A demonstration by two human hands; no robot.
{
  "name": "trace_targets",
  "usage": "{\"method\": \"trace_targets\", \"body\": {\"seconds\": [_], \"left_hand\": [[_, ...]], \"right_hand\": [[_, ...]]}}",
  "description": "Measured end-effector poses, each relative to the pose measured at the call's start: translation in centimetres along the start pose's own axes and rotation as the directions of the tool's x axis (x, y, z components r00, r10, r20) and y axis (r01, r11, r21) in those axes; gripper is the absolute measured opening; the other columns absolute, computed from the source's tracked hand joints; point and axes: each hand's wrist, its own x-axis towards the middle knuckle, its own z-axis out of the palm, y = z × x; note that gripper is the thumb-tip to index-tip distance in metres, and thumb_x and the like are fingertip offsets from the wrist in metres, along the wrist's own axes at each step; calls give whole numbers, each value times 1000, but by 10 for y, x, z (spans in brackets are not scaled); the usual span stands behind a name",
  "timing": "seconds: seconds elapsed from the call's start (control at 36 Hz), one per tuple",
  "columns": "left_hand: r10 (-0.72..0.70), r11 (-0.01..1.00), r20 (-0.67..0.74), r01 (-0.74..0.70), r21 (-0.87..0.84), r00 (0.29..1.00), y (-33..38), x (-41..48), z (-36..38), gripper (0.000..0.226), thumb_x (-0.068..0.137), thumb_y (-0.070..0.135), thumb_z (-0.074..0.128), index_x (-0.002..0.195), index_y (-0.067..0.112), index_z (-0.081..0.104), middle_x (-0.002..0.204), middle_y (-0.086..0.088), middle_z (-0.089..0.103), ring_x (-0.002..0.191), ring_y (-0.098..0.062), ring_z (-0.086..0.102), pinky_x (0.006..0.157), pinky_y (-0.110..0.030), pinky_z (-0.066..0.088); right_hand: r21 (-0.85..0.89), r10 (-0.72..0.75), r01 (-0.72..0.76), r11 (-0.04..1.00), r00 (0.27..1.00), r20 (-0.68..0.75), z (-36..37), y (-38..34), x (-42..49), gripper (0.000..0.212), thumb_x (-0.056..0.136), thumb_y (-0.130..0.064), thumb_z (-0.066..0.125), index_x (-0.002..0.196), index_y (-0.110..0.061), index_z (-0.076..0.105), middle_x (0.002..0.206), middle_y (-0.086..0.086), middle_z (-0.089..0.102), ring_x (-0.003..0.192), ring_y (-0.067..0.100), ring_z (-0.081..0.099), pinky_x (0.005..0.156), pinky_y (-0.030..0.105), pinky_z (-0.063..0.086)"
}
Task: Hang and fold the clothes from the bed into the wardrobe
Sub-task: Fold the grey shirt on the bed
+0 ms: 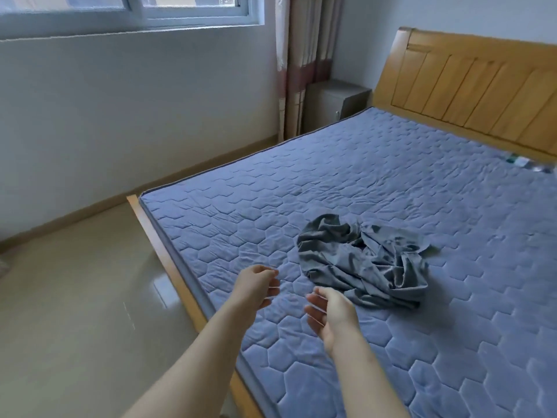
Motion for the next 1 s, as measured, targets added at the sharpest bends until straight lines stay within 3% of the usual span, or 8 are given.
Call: {"method": "trace_targets", "body": {"seconds": [0.31,0.39,0.47,0.61,0.75,0.81,0.89,1.0], "left_hand": [[-122,970,289,52,238,949,49,142,84,13,93,13,52,82,13,58,69,-2,60,60,-14,56,55,-22,37],[-134,960,334,39,276,933,64,180,104,16,93,9,51,79,12,58,68,-4,58,58,-16,52,47,-18,38],[-173,944,368,48,326,913,71,215,121,16,92,4,50,78,8,56,68,-7,54,55,-16,48,36,-10,37],[-240,893,397,41,448,886,64,268,154,14,92,8,52,79,10,56,66,-3,56,54,-15,50,47,-20,34],[-266,870,399,40,492,878,50,310,190,15,91,12,54,77,14,57,63,0,58,53,-12,53,50,-20,37],[-283,865,405,49,499,869,44,325,202,16,91,12,54,76,13,56,63,-1,58,51,-12,52,50,-20,37],[-292,868,402,63,493,868,36,346,218,13,92,11,53,80,10,56,66,-3,58,52,-15,51,44,-18,37],[-297,856,377,70,512,877,24,365,229,11,94,12,51,85,12,57,69,-3,58,55,-15,54,40,-13,38]], "right_hand": [[160,8,49,986,942,-335,-24,-68,113,13,92,-13,50,80,-14,57,70,2,60,53,14,51,44,19,38],[165,10,63,984,912,-411,-24,-83,149,16,93,-12,49,79,-14,57,66,2,58,50,13,49,43,17,36],[132,27,39,991,884,-467,-24,-90,184,18,93,-9,47,77,-14,55,64,2,55,49,13,44,45,19,32],[27,20,-6,1000,836,-548,-40,-92,233,17,90,-6,43,75,-11,51,65,2,50,48,14,40,43,19,29],[-180,-39,-80,980,815,-578,-63,-96,288,14,89,-10,42,82,-11,55,69,2,51,69,24,49,64,30,39],[-247,-71,-88,965,820,-568,-71,-98,308,20,88,-9,41,96,-11,59,79,2,55,72,22,48,64,26,38],[-386,-97,-138,912,842,-531,-82,-100,334,38,90,-9,42,126,-14,51,124,6,53,87,20,50,57,23,36],[-517,-95,-204,831,865,-494,-94,-93,361,56,91,-11,43,145,-17,30,151,4,26,129,26,40,93,30,39]]}}
